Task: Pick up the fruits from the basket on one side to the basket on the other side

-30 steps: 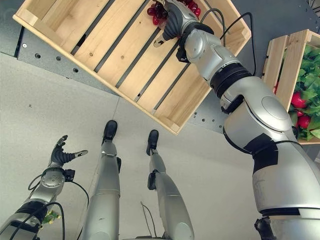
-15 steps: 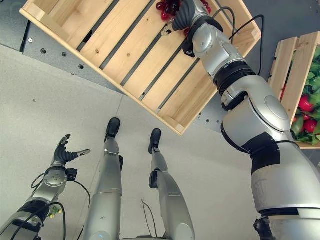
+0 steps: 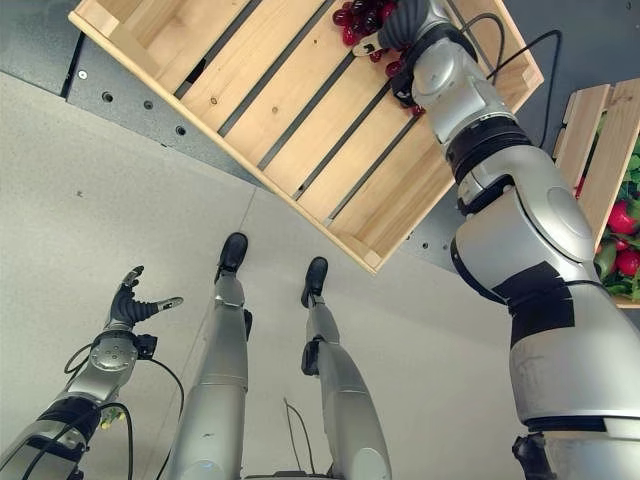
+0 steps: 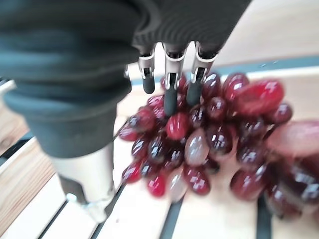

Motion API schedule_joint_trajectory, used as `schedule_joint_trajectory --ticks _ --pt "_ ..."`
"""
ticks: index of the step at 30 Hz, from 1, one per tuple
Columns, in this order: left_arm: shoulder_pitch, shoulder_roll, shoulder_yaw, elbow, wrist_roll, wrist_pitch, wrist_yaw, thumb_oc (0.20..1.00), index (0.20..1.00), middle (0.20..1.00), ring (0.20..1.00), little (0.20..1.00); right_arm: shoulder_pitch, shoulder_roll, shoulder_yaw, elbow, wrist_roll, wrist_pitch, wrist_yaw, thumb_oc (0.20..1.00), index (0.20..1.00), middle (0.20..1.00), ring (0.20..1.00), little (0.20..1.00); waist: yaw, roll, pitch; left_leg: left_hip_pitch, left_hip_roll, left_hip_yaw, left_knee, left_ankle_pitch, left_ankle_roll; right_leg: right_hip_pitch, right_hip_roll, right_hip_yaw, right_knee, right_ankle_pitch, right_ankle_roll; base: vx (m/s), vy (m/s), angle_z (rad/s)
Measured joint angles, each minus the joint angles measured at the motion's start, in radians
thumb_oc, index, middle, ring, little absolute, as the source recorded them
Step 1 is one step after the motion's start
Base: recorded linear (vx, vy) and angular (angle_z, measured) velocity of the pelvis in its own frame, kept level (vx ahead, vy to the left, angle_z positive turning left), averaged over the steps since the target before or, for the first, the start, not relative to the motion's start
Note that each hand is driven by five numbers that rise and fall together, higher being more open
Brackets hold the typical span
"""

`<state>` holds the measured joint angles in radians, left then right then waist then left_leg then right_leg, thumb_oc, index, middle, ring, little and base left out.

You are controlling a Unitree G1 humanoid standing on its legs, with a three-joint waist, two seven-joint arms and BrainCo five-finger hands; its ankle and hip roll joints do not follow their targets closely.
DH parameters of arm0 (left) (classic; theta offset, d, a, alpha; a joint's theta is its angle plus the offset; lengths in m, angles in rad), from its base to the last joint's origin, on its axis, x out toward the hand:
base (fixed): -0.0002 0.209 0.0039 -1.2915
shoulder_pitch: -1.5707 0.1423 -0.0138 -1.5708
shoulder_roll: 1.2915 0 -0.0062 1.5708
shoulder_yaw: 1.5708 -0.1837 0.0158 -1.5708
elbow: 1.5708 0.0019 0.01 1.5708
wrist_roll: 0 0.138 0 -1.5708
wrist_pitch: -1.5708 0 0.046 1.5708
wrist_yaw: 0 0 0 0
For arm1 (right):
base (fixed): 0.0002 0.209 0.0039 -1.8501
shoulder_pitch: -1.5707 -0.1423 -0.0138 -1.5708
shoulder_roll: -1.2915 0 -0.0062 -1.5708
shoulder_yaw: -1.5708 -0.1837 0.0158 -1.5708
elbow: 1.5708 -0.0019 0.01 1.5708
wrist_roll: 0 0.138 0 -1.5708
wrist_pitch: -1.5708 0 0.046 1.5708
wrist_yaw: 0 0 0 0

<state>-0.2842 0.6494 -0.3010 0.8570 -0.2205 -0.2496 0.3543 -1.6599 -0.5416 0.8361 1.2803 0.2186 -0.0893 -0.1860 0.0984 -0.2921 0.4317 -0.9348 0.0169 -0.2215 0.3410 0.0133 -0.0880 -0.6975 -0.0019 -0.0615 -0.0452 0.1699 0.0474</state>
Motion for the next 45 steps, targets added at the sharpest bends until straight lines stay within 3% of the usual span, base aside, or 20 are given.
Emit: schedule_joint_trajectory --ticks 6,7,8,9,34,38,43,45 --pt "0.0 0.0 0.0 0.0 0.0 0.0 0.0 1.0 1.0 1.0 1.0 1.0 0.015 -0.024 -0.001 0.036 -0.001 0.018 -0.004 1.0 1.0 1.0 1.0 1.0 -0.001 0.0 0.0 0.0 -0.005 -0.001 -0.003 0.002 0.002 -0.002 -0.003 -0.001 0.001 -0.001 0.001 0.0 0.0 0.0" --pt "0.0 0.0 0.0 0.0 0.0 0.0 0.0 1.0 1.0 1.0 1.0 1.0 0.018 -0.024 -0.003 0.037 -0.001 0.019 -0.004 0.57 0.57 0.57 0.57 0.57 -0.001 0.0 0.0 0.0 -0.005 -0.002 -0.003 0.002 0.002 -0.002 -0.003 -0.001 0.002 -0.001 0.001 0.0 0.0 0.0" --pt "0.0 0.0 0.0 0.0 0.0 0.0 0.0 1.0 1.0 1.0 1.0 1.0 0.019 -0.024 -0.003 0.037 -0.002 0.021 -0.004 0.413 0.413 0.413 0.413 0.413 -0.001 0.0 0.0 0.0 -0.006 -0.002 -0.003 0.002 0.002 -0.002 -0.003 -0.001 0.002 -0.001 0.001 0.0 0.0 0.0" --pt "0.0 0.0 0.0 0.0 0.0 0.0 0.0 1.0 1.0 1.0 1.0 1.0 0.019 -0.024 -0.002 0.037 -0.005 0.028 -0.003 0.2 0.2 0.2 0.2 0.2 -0.001 0.0 0.0 0.0 -0.006 -0.002 -0.004 0.003 0.002 -0.002 -0.002 -0.002 0.002 -0.001 0.001 0.0 0.0 0.0" --pt "-0.002 -0.002 0.0 0.026 -0.011 0.0 -0.002 1.0 1.0 1.0 1.0 1.0 0.036 0.004 0.0 0.006 -0.008 0.036 0.011 0.2 0.2 0.2 0.2 0.2 0.0 0.0 0.0 0.0 -0.009 -0.009 -0.007 0.005 0.001 -0.002 -0.002 -0.006 0.003 -0.002 0.002 0.0 0.0 0.0" --pt "-0.004 -0.003 0.002 0.027 -0.011 0.0 -0.006 1.0 1.0 1.0 1.0 1.0 0.094 0.029 0.005 -0.113 0.027 0.023 0.059 0.2 0.2 0.2 0.2 0.2 -0.001 0.0 0.0 -0.001 -0.009 -0.014 -0.01 0.007 -0.001 -0.002 -0.001 -0.007 0.003 -0.002 0.003 0.0 0.0 0.0" --pt "-0.007 -0.003 0.01 0.028 -0.011 -0.001 -0.011 1.0 1.0 1.0 1.0 1.0 0.124 0.089 0.11 -0.258 0.046 0.009 0.129 0.2 0.2 0.2 0.2 0.2 -0.004 0.0 0.0 -0.002 -0.006 -0.017 -0.011 0.008 -0.002 -0.002 0.001 -0.008 0.003 -0.002 0.003 0.0 0.0 0.0" --pt "-0.007 -0.001 0.01 0.024 -0.011 -0.002 -0.013 1.0 1.0 1.0 1.0 1.0 0.137 0.101 0.174 -0.408 0.059 -0.005 0.169 0.2 0.2 0.2 0.2 0.2 -0.008 0.0 0.0 -0.002 -0.005 -0.017 -0.01 0.008 -0.002 -0.002 0.001 -0.008 0.003 -0.002 0.003 0.0 0.0 0.0"
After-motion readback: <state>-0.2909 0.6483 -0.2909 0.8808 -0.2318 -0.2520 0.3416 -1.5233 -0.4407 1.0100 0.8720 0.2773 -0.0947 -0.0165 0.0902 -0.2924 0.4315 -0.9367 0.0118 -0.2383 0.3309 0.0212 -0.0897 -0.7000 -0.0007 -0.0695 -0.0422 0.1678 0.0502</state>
